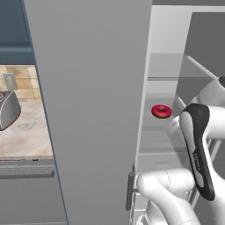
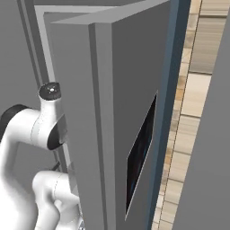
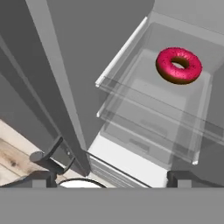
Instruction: Take the cake and donut from the fridge and place them on the empty tray on the dining counter.
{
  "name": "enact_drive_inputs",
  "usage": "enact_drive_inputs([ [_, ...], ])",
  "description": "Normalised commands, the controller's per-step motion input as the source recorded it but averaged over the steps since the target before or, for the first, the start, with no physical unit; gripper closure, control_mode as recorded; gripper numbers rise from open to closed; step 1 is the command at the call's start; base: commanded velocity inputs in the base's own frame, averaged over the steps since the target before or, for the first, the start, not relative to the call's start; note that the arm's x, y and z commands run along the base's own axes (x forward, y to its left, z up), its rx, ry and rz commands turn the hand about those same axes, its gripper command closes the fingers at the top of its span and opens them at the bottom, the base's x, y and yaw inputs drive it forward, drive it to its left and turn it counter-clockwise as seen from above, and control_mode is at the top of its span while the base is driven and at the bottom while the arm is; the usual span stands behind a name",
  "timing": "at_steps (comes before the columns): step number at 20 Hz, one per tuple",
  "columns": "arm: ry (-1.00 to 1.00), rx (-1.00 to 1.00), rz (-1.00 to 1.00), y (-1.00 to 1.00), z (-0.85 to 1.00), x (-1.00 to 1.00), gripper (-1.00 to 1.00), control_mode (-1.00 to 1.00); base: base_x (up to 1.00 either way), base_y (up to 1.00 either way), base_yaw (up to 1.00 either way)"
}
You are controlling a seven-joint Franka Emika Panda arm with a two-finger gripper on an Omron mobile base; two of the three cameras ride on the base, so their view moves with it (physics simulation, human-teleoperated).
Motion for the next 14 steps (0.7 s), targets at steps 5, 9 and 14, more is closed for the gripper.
enact_drive_inputs([
  [5,0.01,0.00,0.00,-0.16,-0.03,0.37,-1.00,-1.00,0.00,0.00,0.00],
  [9,-0.15,0.00,0.00,-0.17,-0.21,0.24,-1.00,-1.00,0.00,0.00,0.00],
  [14,-0.20,0.00,0.00,-0.04,-0.35,0.31,-1.00,-1.00,0.00,0.00,0.00],
])
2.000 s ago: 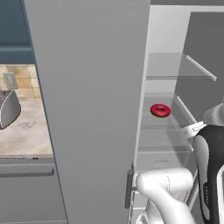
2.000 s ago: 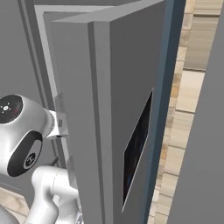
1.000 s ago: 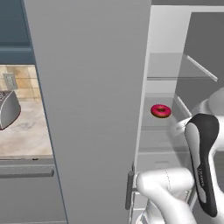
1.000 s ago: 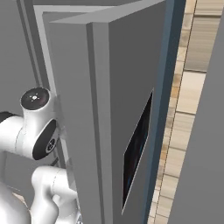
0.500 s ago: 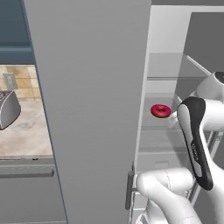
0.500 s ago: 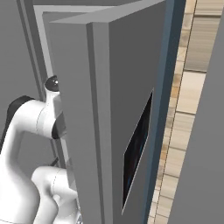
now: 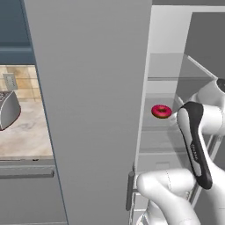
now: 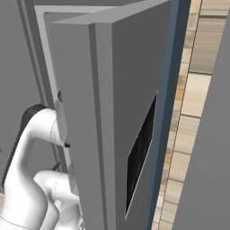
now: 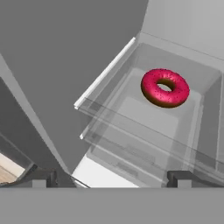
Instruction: Take the cake and donut from the fridge and place them on the empty tray on the dining counter.
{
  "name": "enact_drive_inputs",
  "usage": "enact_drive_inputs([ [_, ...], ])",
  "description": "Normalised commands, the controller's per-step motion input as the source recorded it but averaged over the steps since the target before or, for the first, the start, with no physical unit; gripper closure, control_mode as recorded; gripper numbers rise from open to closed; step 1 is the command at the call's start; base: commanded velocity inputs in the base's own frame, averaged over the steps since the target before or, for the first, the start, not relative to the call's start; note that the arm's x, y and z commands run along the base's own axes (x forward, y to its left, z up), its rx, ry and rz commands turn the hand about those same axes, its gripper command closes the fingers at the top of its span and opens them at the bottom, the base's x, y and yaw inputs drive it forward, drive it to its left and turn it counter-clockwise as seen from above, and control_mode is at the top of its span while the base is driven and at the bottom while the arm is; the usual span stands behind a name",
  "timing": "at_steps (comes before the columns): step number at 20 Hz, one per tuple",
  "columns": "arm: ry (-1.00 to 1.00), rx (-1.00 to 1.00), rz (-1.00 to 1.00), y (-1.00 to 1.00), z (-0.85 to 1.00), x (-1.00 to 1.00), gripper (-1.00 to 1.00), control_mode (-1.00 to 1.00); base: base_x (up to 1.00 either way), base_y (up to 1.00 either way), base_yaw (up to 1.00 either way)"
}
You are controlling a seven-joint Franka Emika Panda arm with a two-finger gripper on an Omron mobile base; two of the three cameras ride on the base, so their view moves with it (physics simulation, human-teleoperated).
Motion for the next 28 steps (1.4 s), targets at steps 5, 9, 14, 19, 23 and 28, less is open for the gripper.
enact_drive_inputs([
  [5,-0.03,0.00,0.00,0.00,-0.08,0.47,-1.00,-1.00,0.00,0.00,0.00],
  [9,0.06,0.00,0.00,-0.08,0.00,0.42,-1.00,-1.00,0.00,0.00,0.00],
  [14,0.05,0.00,0.00,-0.13,-0.01,0.34,-1.00,-1.00,0.00,0.00,0.00],
  [19,-0.01,0.00,0.00,-0.04,-0.22,0.28,-1.00,-1.00,0.00,0.00,0.00],
  [23,-0.04,0.00,0.00,0.00,-0.31,0.28,-1.00,-1.00,0.00,0.00,0.00],
  [28,-0.02,0.00,0.00,0.00,-0.25,0.30,-1.00,-1.00,0.00,0.00,0.00],
])
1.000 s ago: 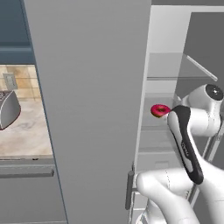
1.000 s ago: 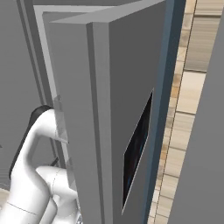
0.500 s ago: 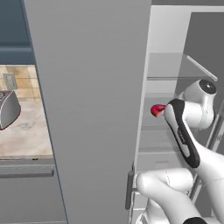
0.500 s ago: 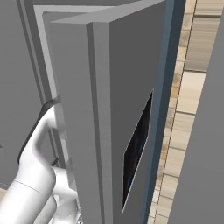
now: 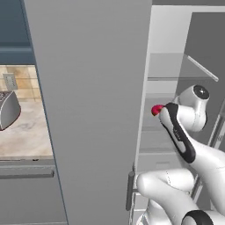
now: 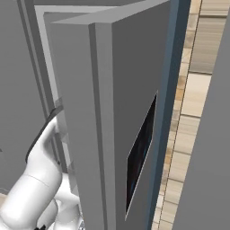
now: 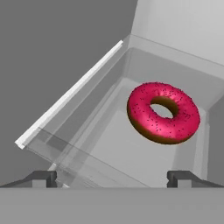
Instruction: Take the cake and donut from the fridge and place them on the empty tray on the dining counter.
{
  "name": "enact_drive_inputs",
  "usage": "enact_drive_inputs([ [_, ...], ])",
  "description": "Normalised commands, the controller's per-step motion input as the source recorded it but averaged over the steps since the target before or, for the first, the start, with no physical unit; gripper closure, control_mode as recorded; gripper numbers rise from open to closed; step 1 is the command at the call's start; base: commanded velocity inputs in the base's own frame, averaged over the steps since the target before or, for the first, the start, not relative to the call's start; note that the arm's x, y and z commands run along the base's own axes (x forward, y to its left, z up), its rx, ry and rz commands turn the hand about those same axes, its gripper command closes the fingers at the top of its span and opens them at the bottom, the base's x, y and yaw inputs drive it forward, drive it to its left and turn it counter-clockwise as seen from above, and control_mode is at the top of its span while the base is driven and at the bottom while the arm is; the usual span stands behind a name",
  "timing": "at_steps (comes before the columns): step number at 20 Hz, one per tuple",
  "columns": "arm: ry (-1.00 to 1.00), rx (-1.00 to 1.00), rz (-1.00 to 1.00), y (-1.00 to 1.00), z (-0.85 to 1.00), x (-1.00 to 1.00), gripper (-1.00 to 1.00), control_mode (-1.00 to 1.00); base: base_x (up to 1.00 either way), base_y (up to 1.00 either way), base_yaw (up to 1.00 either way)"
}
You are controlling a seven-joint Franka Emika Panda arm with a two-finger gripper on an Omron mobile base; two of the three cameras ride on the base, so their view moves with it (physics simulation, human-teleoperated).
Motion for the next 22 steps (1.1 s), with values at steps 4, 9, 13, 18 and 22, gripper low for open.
enact_drive_inputs([
  [4,-0.01,0.00,0.00,-0.04,-0.14,0.26,-1.00,-1.00,0.00,0.00,0.00],
  [9,0.00,0.00,0.00,-0.08,-0.11,0.31,-1.00,-1.00,0.00,0.00,0.00],
  [13,0.00,0.00,0.00,-0.15,-0.07,0.33,-1.00,-1.00,0.00,0.00,0.00],
  [18,0.00,0.00,0.00,-0.10,-0.05,0.34,-1.00,-1.00,0.00,0.00,0.00],
  [22,0.00,0.00,0.00,-0.05,-0.12,0.32,-1.00,-1.00,0.00,0.00,0.00],
])
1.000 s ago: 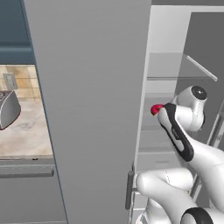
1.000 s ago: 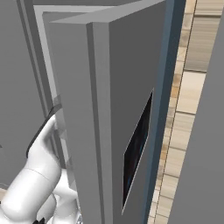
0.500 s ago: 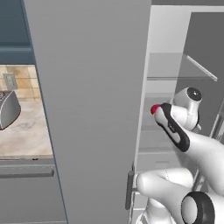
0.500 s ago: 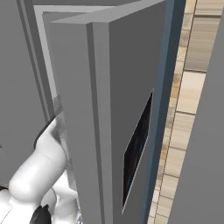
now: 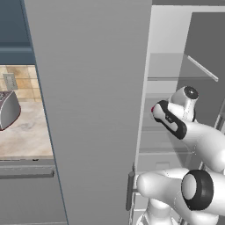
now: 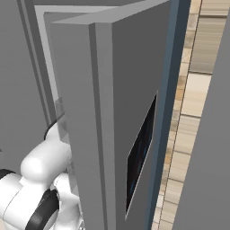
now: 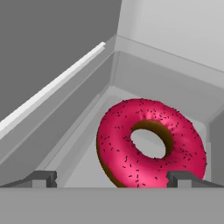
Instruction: Take the cake and donut from the fridge and place them on the empty tray on the dining counter.
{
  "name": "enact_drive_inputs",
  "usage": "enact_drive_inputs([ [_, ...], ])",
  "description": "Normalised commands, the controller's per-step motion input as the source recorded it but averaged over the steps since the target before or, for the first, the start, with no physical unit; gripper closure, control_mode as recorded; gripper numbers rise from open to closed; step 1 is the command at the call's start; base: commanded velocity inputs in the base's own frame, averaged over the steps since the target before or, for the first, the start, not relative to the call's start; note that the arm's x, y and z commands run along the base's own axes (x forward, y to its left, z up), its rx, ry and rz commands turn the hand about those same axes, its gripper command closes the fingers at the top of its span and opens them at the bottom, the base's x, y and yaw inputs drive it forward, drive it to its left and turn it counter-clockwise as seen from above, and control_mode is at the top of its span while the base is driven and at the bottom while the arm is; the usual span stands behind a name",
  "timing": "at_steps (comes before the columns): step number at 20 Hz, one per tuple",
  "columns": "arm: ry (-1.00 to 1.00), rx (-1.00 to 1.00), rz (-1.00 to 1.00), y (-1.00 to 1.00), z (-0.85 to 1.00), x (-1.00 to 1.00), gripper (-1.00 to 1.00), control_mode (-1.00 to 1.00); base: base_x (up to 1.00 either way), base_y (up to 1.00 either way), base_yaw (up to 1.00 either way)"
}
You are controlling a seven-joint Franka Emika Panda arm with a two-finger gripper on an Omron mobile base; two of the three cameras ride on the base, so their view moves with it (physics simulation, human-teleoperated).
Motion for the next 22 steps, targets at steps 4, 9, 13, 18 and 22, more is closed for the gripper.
enact_drive_inputs([
  [4,0.00,0.00,0.00,-0.03,-0.17,0.27,-1.00,-1.00,0.00,0.00,0.00],
  [9,0.01,0.00,0.00,-0.03,-0.17,0.10,-1.00,-1.00,0.00,0.00,0.00],
  [13,0.00,0.00,0.00,-0.01,-0.11,0.21,-1.00,-1.00,0.00,0.00,0.00],
  [18,0.00,0.00,0.00,0.00,-0.18,0.20,-1.00,-1.00,0.00,0.00,0.00],
  [22,0.02,0.00,0.00,0.00,-0.32,0.13,-1.00,-1.00,0.00,0.00,0.00],
])
